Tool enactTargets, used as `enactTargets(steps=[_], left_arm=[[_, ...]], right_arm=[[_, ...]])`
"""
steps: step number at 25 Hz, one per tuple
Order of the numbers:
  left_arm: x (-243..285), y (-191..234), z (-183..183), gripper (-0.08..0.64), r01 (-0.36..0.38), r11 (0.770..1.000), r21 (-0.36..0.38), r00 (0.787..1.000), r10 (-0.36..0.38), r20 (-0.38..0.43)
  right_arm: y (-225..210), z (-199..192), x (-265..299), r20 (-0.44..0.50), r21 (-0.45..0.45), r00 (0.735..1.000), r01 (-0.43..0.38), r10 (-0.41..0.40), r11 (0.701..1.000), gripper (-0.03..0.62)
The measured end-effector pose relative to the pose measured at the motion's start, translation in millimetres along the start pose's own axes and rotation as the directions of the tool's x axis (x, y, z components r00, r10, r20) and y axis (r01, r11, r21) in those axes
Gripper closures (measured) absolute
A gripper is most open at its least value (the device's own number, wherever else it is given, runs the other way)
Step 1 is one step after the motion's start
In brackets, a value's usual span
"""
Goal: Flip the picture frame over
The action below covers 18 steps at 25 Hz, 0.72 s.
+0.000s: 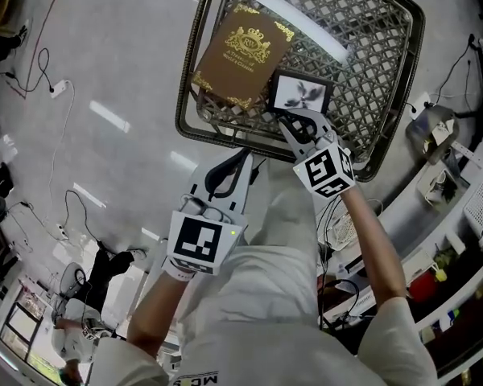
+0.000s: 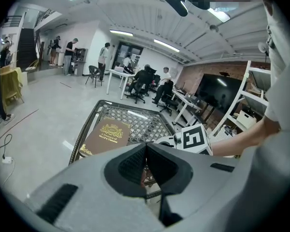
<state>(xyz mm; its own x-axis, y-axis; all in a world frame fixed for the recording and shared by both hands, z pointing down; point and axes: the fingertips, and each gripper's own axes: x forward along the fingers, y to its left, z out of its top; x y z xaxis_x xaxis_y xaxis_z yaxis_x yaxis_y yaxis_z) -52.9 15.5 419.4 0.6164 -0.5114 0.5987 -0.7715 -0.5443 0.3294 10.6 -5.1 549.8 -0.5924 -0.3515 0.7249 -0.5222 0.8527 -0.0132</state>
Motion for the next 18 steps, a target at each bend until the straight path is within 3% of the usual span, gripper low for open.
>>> enactTargets(steps=[7,13,18], left_arm=[[0,-1,1,0.534,-0.009,0.999,-0.051,1.0,0.009,0.005],[-4,-2,-12,0.535,0.006,1.0,-0.014,1.0,-0.006,-0.002],[-10,2,-10,0.534,-0.018,0.998,-0.067,1.0,0.017,-0.002]], right_arm=[[3,-19,23,-0.056,-0.048,0.998,-0.038,0.035,0.998,0.514],[7,-28,41,-0.099,-0.089,0.993,-0.068,0.059,0.994,0.512],[9,-34,51,-0.129,-0.1,0.989,-0.08,0.067,0.992,0.502]])
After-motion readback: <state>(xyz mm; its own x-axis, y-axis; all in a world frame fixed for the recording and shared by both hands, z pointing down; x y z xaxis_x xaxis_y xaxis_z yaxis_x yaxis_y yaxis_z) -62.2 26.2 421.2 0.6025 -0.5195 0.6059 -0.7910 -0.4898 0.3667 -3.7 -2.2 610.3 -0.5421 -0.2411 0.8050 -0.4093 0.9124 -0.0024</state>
